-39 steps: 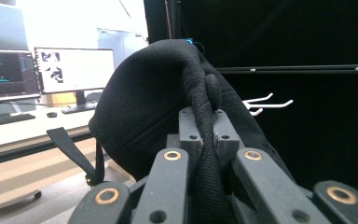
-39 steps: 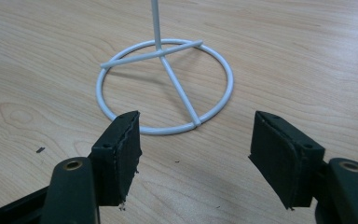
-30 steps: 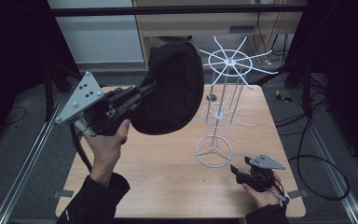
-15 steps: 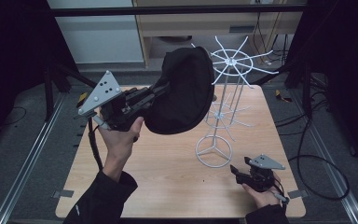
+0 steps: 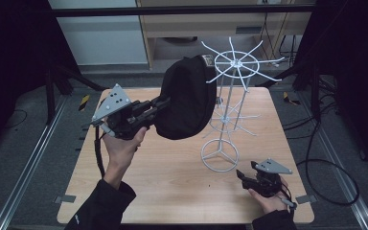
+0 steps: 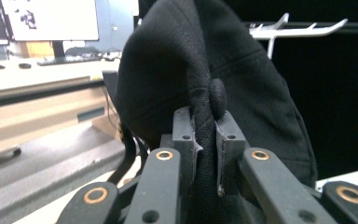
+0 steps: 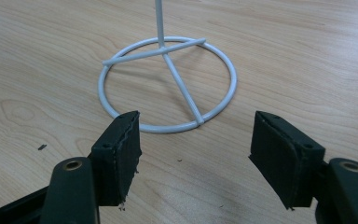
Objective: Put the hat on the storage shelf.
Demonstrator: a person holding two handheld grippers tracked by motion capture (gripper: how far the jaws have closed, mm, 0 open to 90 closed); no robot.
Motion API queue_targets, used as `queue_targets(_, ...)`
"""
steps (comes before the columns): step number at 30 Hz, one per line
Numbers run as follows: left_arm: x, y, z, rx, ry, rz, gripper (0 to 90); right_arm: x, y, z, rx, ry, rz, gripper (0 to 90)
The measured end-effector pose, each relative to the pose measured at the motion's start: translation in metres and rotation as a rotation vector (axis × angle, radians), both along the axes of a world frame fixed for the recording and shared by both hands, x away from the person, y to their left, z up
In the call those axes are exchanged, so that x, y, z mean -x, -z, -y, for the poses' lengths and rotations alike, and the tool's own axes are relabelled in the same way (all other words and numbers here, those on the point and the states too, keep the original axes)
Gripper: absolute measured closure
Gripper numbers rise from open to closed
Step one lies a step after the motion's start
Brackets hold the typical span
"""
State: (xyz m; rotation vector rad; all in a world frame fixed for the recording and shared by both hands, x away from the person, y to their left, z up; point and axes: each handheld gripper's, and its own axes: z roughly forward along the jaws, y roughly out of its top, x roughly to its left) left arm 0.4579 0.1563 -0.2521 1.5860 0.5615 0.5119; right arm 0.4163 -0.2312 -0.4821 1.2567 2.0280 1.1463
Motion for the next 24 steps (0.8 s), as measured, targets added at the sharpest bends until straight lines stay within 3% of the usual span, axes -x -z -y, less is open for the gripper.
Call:
queue_targets(9, -0.012, 0.021, 0.007, -0.037, -0.008, -0.052, 80.6, 0.0, 0.0, 0.0, 0.0, 0.0, -0.002, 33.3)
queue_targets(15, -0.015, 0.027, 0.011, -0.061, -0.015, -0.064, 79.3, 0.0, 0.0, 0.0, 0.002, -0.001, 0.0, 33.2)
queue_targets(24, -0.019, 0.035, 0.016, -0.09, -0.026, -0.074, 70.3, 0.0, 0.0, 0.0, 0.002, -0.002, 0.001, 33.2)
